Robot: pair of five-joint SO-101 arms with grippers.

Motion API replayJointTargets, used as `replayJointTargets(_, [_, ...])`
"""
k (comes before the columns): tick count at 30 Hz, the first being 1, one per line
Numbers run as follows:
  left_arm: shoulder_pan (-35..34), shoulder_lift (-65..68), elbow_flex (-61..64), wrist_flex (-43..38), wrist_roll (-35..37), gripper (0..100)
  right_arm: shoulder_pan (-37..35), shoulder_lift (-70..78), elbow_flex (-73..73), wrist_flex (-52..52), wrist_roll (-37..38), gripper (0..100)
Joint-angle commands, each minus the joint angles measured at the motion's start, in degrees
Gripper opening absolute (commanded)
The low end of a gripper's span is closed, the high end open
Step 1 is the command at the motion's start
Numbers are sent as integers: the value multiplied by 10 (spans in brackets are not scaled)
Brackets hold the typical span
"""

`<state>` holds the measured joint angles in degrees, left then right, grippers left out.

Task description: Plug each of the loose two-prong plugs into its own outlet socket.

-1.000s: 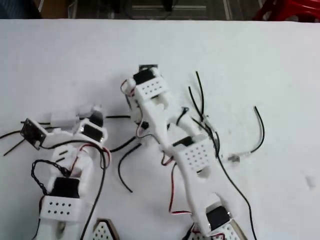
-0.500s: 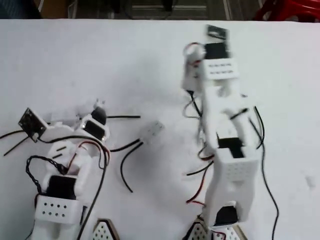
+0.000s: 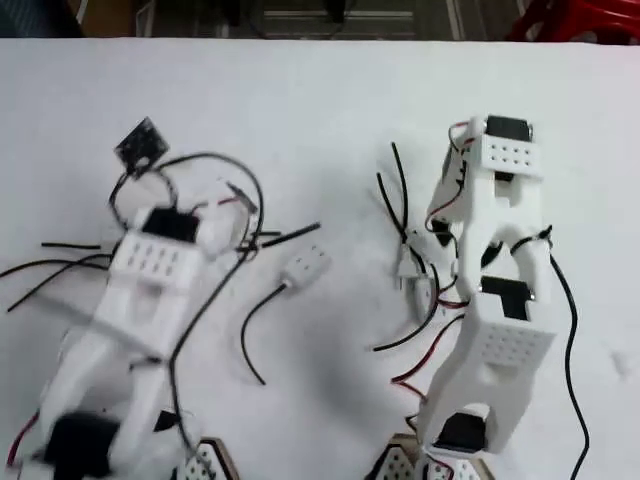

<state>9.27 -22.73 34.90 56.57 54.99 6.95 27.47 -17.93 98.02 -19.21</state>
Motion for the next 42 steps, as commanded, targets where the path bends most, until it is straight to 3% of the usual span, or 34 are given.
replayJointTargets(1, [8, 131, -166, 113, 44, 24, 6, -35, 31, -5, 5, 212])
replayJointTargets(7, [48, 242, -320, 218, 91, 24, 14, -35, 100, -59, 1, 211])
replayJointTargets(16, [113, 358, -452, 229, 186, 24, 75, -34, 156, -169, -1, 209])
replayJointTargets(25, [145, 386, -479, 249, 247, 24, 78, -34, 174, -205, -1, 209])
replayJointTargets(42, [188, 392, -473, 273, 244, 24, 78, -34, 174, -205, -1, 209])
